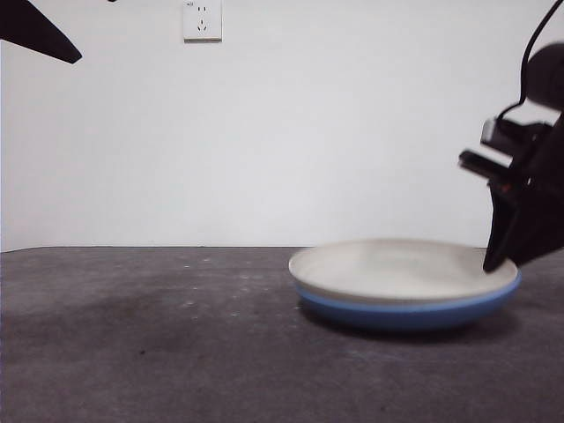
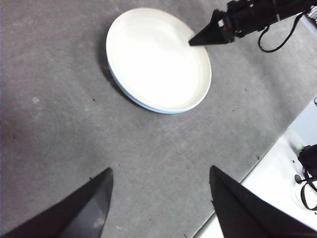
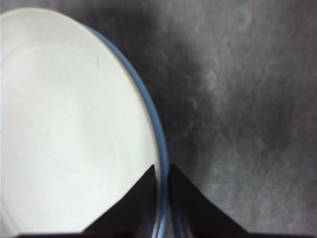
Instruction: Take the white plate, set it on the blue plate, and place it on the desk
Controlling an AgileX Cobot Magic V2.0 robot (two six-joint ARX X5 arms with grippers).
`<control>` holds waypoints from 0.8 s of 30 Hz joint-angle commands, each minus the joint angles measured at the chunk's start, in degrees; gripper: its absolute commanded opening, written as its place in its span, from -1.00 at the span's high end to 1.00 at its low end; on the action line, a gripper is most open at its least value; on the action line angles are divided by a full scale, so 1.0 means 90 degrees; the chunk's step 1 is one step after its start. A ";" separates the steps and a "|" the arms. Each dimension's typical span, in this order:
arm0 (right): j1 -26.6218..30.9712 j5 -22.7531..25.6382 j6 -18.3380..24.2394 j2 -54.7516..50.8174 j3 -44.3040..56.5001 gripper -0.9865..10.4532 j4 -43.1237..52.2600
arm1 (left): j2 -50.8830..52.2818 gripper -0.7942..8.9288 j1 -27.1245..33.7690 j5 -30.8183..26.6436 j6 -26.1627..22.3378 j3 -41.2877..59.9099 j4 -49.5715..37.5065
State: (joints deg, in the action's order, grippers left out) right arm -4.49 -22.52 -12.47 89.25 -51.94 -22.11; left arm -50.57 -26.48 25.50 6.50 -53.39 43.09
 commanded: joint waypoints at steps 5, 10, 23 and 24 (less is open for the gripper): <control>-0.0121 -0.0330 -0.0510 -0.0687 -0.0080 0.81 0.0287 | -0.0039 0.20 -0.0029 0.0029 -0.0102 -0.0058 -0.0078; -0.0398 -0.0328 -0.0741 -0.0772 -0.0313 0.81 0.0301 | -0.0039 0.20 -0.0029 0.0029 -0.0104 -0.0058 -0.0075; -0.1328 0.0056 -0.1214 -0.0340 -0.0763 0.81 0.0648 | -0.0039 0.20 -0.0029 0.0029 -0.0102 -0.0058 -0.0073; -0.1396 0.0075 -0.1224 -0.0250 -0.0797 0.81 0.0675 | -0.0039 0.20 -0.0029 0.0029 -0.0102 -0.0058 -0.0073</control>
State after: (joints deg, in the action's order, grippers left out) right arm -16.45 -21.69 -21.71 85.71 -57.65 -17.15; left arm -50.57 -26.48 25.50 6.50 -53.39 43.07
